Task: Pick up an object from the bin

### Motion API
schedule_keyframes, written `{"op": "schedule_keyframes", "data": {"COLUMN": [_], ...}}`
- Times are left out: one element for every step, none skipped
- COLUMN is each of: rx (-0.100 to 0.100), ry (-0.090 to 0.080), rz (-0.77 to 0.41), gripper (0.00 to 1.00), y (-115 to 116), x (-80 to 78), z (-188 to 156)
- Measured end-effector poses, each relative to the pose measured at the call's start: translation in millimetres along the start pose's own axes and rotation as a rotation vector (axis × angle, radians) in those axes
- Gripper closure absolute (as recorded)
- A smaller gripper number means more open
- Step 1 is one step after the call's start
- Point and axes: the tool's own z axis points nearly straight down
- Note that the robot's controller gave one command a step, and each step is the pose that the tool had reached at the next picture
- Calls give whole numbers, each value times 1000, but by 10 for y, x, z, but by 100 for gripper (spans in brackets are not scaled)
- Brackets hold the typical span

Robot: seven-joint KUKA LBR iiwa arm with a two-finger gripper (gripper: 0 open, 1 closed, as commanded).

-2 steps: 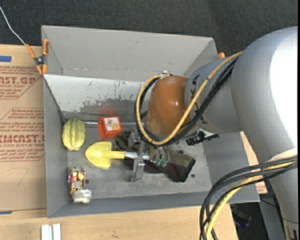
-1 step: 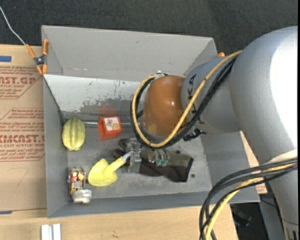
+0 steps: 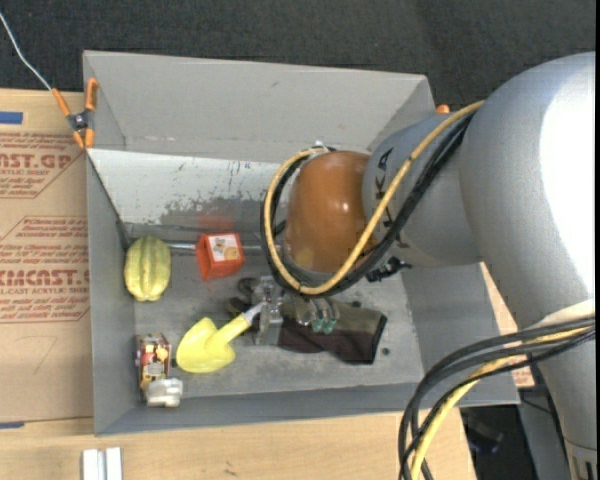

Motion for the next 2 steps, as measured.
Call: {"op": "schedule_keyframes", "data": {"rx": [0,0], "ry": [1,5], "rz": [0,0], "gripper": [100,100], "y": [0,-1], "x": [2,14], "z": [-9,-66]}}
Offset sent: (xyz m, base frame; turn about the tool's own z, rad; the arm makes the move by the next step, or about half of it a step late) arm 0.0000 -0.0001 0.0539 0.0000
